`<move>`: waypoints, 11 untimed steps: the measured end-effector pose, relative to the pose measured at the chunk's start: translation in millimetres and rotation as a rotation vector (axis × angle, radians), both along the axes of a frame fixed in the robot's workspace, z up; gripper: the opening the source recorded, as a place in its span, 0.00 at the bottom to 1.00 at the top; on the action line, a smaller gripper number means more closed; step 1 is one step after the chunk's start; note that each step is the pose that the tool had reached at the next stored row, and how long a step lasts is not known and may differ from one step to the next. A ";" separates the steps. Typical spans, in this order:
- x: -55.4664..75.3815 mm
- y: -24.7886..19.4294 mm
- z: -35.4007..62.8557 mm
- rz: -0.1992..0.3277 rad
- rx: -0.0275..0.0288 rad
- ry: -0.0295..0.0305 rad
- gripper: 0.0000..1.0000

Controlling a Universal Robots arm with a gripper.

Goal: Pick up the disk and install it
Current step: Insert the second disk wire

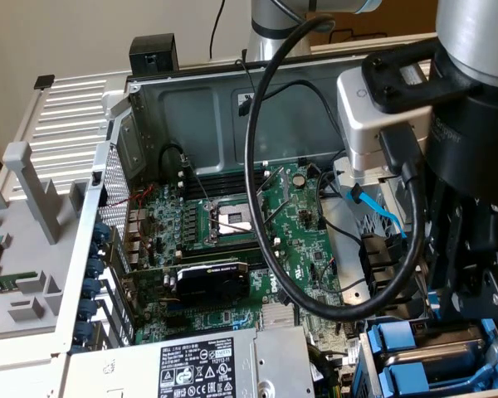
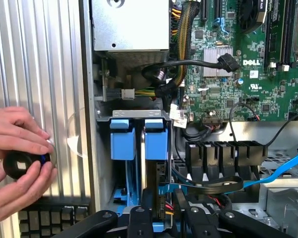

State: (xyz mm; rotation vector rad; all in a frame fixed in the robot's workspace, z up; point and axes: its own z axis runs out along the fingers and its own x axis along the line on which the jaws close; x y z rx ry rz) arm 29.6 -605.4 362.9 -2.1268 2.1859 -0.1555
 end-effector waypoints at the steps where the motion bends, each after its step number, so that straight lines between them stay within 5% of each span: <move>1: 0.0 0.0 0.2 0.000 0.0000 0.0000 0.31; 11: 0.0 0.0 2.9 -0.001 -0.0019 0.0000 0.31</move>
